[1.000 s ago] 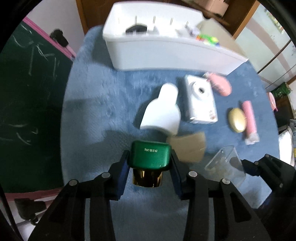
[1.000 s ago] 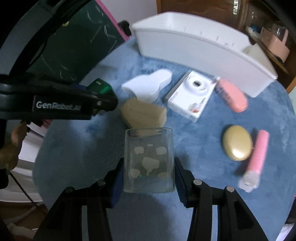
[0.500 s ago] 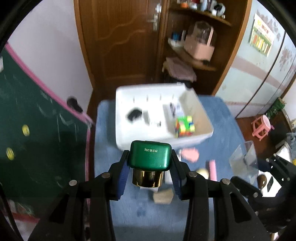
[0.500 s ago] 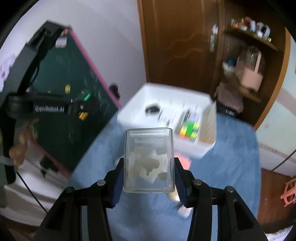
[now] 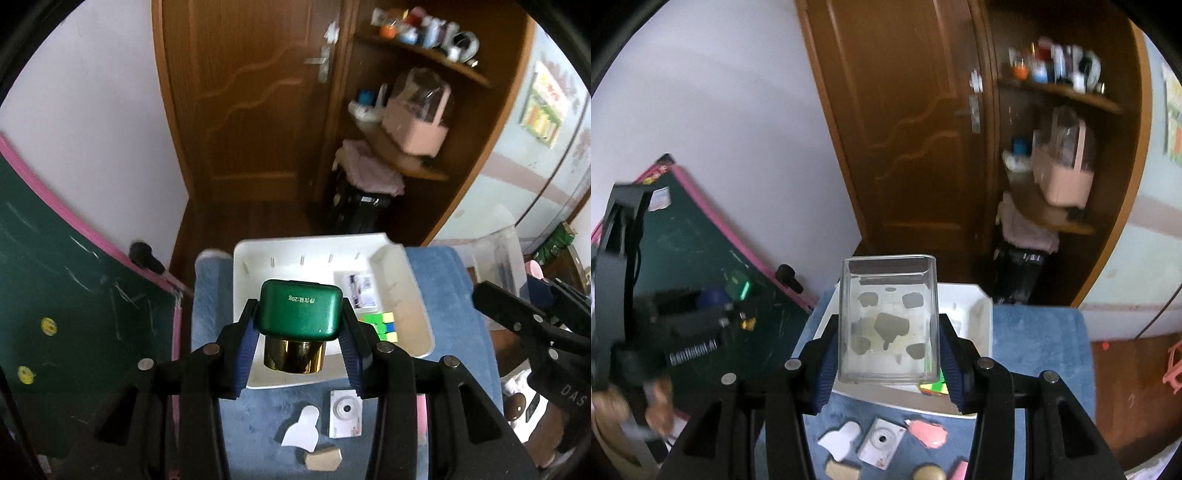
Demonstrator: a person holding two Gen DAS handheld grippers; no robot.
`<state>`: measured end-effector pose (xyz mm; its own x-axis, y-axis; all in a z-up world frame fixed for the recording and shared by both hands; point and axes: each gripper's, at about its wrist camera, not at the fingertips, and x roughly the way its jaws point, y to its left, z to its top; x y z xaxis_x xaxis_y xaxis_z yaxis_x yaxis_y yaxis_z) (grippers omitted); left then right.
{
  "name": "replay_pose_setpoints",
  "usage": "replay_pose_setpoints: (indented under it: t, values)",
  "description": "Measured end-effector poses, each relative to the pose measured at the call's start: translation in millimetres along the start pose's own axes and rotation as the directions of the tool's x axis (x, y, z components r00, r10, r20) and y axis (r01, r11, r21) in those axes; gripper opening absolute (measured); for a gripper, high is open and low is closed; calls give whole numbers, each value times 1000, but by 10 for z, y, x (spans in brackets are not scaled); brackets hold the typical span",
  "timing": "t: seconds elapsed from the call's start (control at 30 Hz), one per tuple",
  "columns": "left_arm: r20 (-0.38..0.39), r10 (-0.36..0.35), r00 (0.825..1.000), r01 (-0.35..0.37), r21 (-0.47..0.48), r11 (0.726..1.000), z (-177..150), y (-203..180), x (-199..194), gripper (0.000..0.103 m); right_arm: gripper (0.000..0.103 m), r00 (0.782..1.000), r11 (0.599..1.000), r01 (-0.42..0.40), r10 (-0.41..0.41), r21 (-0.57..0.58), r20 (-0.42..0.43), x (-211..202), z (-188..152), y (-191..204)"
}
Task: Organize rigid objects
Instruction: 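Carry the green bottle and clear container toward the white bin, then lower both held items into the white bin and open both grippers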
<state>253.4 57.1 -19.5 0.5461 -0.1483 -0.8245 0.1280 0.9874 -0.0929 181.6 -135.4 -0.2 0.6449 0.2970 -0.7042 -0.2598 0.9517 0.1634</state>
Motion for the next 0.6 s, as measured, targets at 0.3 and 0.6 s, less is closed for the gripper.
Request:
replay_pose_setpoints:
  t: [0.3,0.6]
  values:
    - [-207,22,978,-26,-15,1000,-168,197,1277,44,49,957,997,32,-9,75,-290,1499,-258,-52]
    - [-309,43,950,-32,39,999,-356,203,1937,45,49,881,998,42,-14,50,-474,2319,-867,-56]
